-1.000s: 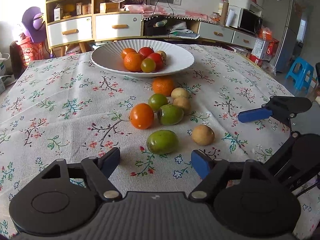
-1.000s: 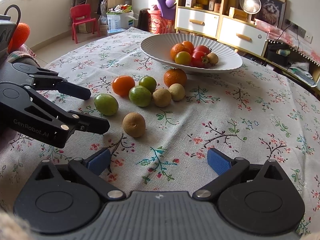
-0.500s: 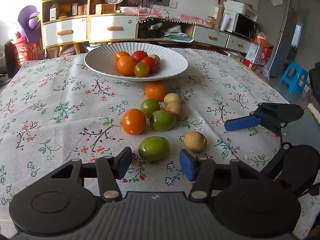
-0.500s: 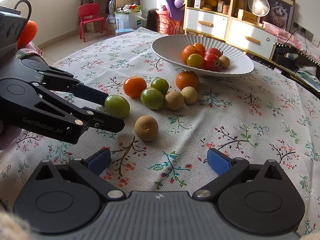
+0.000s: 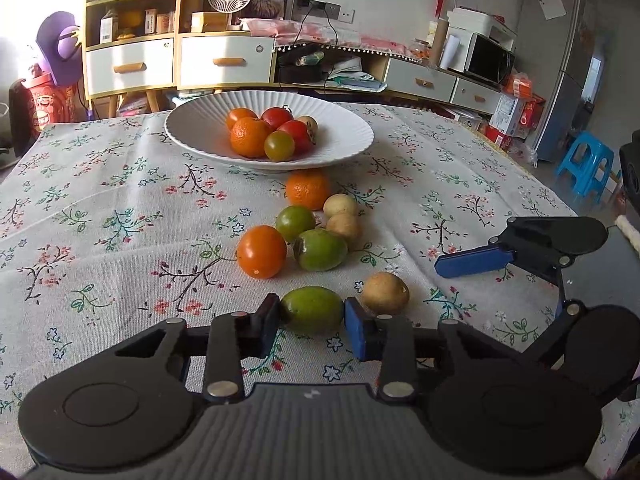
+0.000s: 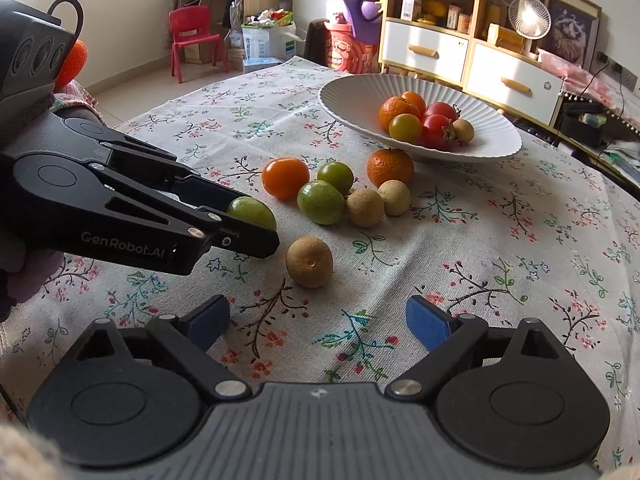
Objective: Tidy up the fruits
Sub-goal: 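Lower the left gripper onto a large green tomato and close it, then grasp a brown round fruit with the right gripper while the left holds the green tomato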
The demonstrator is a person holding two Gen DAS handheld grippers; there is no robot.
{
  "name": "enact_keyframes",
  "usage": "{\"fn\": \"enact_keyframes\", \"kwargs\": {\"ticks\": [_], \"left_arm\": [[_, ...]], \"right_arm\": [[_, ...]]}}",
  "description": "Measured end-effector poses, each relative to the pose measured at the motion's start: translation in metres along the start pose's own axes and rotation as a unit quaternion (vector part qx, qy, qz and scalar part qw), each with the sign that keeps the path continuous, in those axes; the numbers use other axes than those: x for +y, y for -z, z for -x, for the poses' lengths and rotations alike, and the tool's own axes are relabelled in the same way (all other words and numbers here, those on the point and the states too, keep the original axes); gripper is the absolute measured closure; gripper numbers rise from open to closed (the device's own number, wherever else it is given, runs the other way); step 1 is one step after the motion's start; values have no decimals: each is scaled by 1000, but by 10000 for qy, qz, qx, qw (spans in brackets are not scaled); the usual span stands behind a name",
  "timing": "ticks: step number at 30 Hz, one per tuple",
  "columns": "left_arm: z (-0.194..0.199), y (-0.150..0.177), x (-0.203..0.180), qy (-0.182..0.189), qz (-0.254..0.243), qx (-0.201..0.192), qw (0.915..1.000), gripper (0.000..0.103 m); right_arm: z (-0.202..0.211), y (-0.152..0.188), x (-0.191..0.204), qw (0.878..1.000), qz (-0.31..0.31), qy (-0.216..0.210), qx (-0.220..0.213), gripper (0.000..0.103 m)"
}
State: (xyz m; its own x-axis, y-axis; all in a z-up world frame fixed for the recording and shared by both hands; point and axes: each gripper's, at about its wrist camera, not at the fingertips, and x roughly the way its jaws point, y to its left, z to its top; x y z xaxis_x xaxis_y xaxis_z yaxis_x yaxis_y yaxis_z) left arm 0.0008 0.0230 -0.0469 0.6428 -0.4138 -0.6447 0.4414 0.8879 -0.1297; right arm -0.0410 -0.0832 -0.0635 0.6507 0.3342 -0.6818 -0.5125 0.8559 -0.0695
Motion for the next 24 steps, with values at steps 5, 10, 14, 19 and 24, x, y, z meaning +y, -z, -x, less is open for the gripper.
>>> {"fn": "enact_keyframes", "kwargs": {"ticks": [5,10,14,19,24], "left_arm": [[4,-1,3,-141,21,67,9999,80],[11,-2,13,-316,231,153,9991,80],[15,-2,18,-406,342,219,9984,80],[16,-3,20,-423,408,261,9979,80],[17,-4,21,-421,448,282,9977,80]], "right_arm": [[-1,-2,2,10000,18,-33,-10,18],[-1,-6,6,9999,99,-23,-25,27],[-2,-9,5,10000,62,23,-38,37],[-4,-13,3,10000,11,0,-30,51],[-6,-15,5,10000,30,-65,-18,60]]}}
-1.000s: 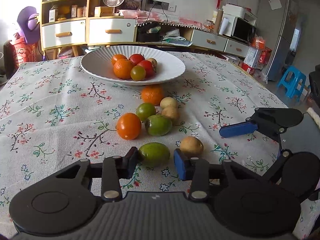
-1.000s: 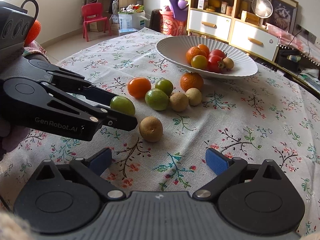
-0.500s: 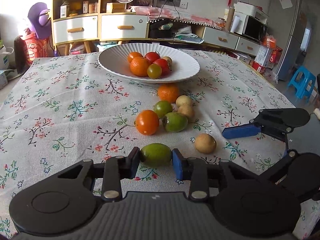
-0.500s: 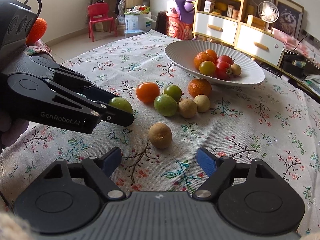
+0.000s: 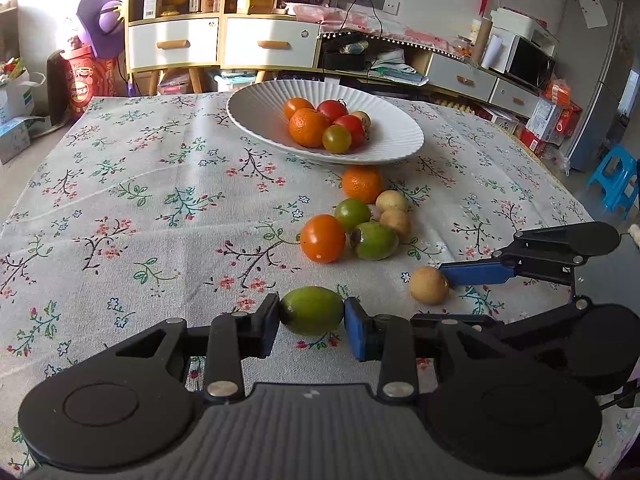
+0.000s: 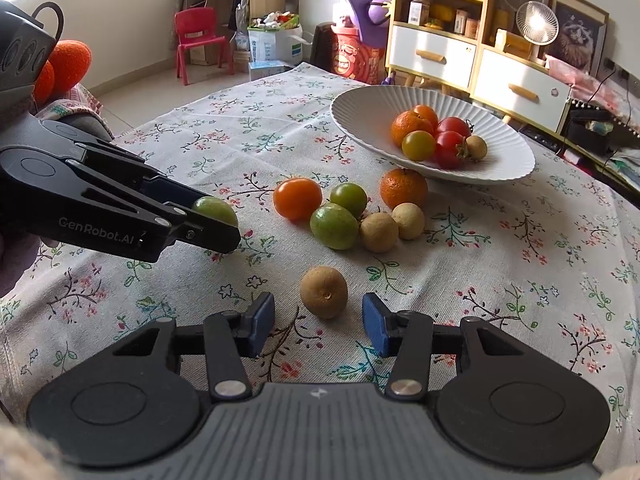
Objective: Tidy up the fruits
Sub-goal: 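Grasp a brown round fruit with the right gripper while the left holds the green tomato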
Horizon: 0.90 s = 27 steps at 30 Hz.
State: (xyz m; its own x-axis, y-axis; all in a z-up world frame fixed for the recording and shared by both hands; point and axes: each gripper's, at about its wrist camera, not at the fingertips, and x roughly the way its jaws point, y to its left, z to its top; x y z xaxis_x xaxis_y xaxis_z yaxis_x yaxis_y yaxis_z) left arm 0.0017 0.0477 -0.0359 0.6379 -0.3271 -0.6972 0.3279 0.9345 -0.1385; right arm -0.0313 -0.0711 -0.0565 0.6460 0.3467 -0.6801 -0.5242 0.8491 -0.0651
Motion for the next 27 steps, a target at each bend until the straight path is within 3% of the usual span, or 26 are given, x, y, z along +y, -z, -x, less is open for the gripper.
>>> {"fn": "enact_keyframes", "kwargs": {"ticks": [11,27], "left_arm": [[-1,2,1,-2,31,66,10000,80],[-1,1,0,4,22,129,9999,80]], "right_arm": [[-2,-4,-4,9999,-103,-25,8,79],[-3,-6,-7,9997,-222,-103,-25,77]]}}
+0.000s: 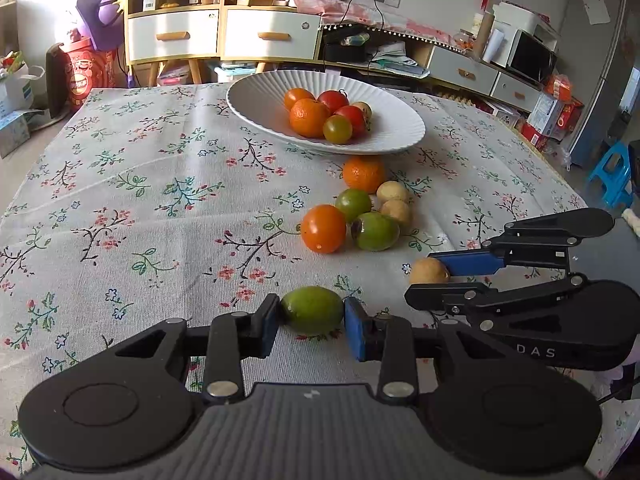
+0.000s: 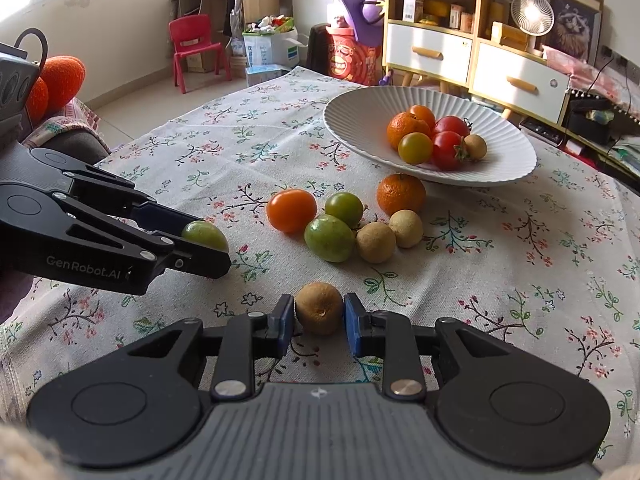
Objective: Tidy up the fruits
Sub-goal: 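Grasp a brown round fruit with the right gripper while the left holds the green tomato, then carry the green tomato and brown fruit over the white bowl with both grippers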
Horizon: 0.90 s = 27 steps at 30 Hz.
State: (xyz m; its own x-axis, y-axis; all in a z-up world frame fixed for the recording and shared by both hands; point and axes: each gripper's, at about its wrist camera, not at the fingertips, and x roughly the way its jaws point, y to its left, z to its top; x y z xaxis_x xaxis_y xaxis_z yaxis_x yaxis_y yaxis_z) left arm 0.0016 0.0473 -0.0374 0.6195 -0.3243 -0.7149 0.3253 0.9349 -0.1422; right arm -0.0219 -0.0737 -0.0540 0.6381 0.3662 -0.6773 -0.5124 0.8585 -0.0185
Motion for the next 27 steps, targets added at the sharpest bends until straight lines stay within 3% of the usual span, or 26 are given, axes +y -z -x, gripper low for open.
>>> {"fn": "enact_keyframes", "kwargs": {"ticks": [12,19,27], "left_arm": [[-1,-4,-2,-1,-1,28,10000,80],[4,-20,-4,-34,79,-196,9998,80],[0,-43,-13,-36,29,-404,9992,80]], "right_arm": [[1,-3,1,10000,-15,-50,-63,80],[4,-12,-5,9997,-113,-101,-177,80],[10,-28,-31,9983,-347,129,-448,80]]}}
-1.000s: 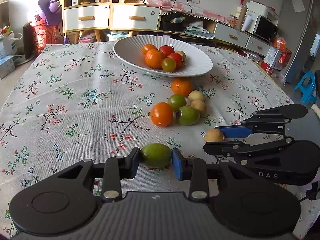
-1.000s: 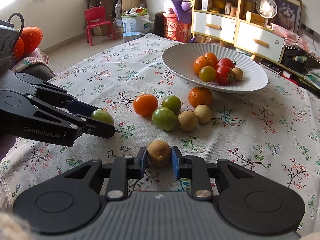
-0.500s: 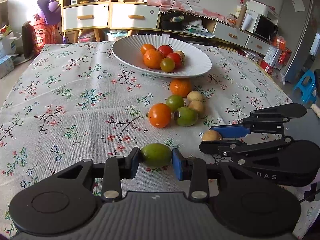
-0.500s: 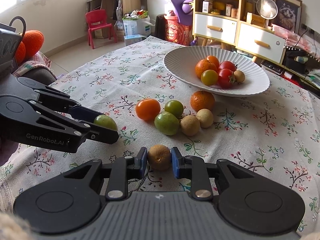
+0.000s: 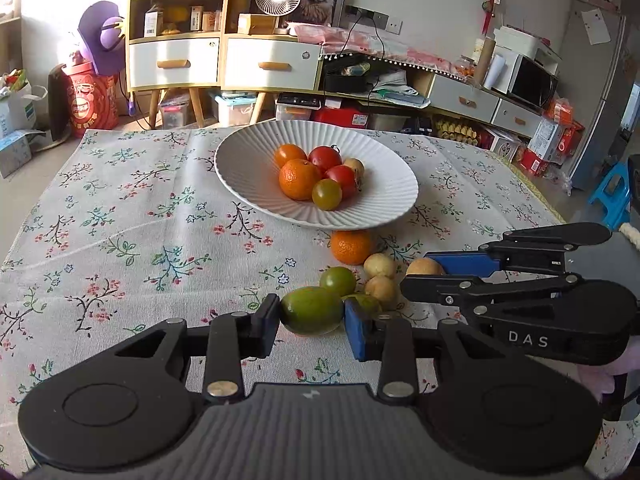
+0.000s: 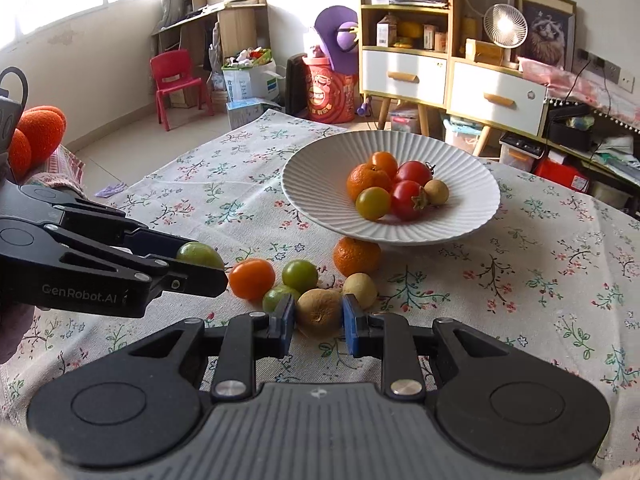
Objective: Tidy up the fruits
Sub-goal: 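Carry the green tomato and brown fruit over the white bowl with both grippers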
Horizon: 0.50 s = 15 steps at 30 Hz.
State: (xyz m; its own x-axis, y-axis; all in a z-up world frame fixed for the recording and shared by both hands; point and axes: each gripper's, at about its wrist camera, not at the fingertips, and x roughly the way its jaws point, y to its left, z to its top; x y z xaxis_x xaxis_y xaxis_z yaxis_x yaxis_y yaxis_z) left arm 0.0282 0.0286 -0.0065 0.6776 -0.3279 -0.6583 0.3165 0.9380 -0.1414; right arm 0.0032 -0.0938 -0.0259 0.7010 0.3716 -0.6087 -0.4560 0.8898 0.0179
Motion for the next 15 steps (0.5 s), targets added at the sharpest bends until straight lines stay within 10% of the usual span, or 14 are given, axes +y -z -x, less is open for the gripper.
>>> {"fn": "enact_keyframes", "kwargs": {"ticks": [15], "left_arm": [[-60,-58,1,-90,-538,-103,9985,80]], "right_arm": [[-38,-50,-60,9980,-360,444,-285,80]]}}
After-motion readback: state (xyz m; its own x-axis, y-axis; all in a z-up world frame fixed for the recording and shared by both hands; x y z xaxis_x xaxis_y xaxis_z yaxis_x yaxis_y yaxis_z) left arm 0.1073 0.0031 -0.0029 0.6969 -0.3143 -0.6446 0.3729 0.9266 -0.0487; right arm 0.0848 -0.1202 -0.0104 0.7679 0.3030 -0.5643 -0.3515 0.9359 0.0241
